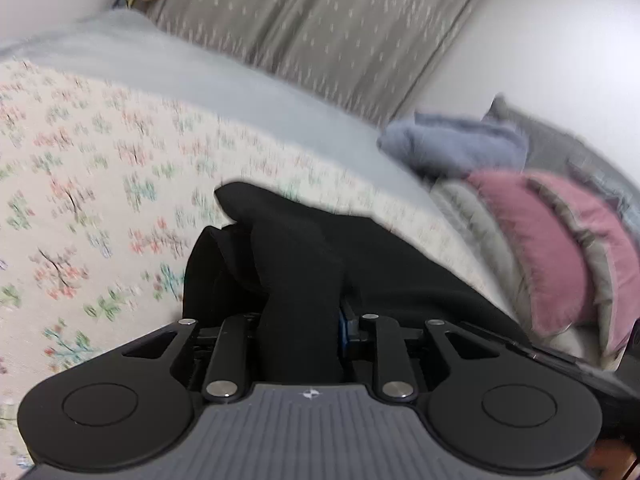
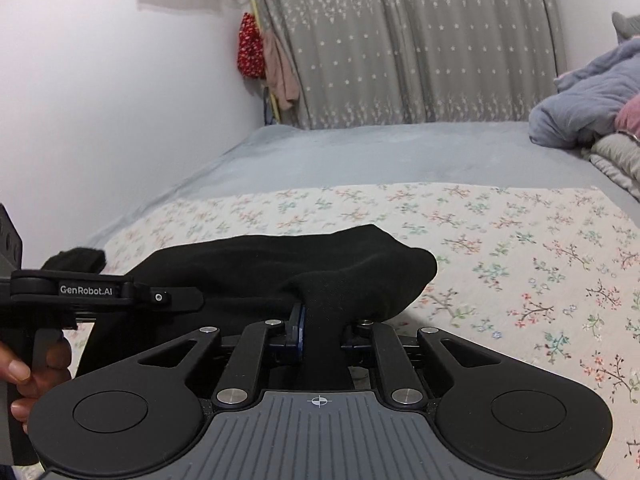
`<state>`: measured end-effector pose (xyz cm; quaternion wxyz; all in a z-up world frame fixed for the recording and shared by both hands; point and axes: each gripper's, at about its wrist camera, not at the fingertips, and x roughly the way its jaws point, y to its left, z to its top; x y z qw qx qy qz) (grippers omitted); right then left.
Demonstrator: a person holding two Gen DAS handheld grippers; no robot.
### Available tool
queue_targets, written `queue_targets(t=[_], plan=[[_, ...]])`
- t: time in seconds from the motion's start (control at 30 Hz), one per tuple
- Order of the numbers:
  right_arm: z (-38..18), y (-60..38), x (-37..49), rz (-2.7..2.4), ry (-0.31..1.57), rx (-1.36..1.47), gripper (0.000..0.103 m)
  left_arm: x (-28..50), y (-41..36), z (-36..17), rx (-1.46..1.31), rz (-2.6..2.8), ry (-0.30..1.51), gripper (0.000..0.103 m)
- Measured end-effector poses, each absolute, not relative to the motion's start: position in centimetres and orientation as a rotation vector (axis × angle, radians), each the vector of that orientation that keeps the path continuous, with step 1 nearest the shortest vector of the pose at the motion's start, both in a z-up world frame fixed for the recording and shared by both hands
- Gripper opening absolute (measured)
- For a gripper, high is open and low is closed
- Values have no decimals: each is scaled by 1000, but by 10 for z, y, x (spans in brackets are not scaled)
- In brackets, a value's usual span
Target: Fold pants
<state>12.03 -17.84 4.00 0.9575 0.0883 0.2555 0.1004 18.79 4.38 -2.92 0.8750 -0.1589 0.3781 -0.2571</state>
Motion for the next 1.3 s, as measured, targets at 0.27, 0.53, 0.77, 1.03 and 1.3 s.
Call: queue_targets(t=[0.27, 0.53, 0.77, 1.03, 1.3], plan=[[-42, -229, 148, 125, 837, 508, 28, 203, 48, -70, -351, -436, 961, 50], [-45, -244, 140, 145, 862, 688, 41, 202, 87, -66, -471, -401, 992, 68], [-41, -243, 123, 155, 860, 685, 42, 186, 77, -74, -475, -512, 1056, 85], [-48, -247, 110, 124, 852, 716, 42, 165, 50, -69, -301, -485, 991, 36], [-34, -232, 102, 119, 821, 646, 16, 158, 60, -59, -318, -464, 1023, 32]])
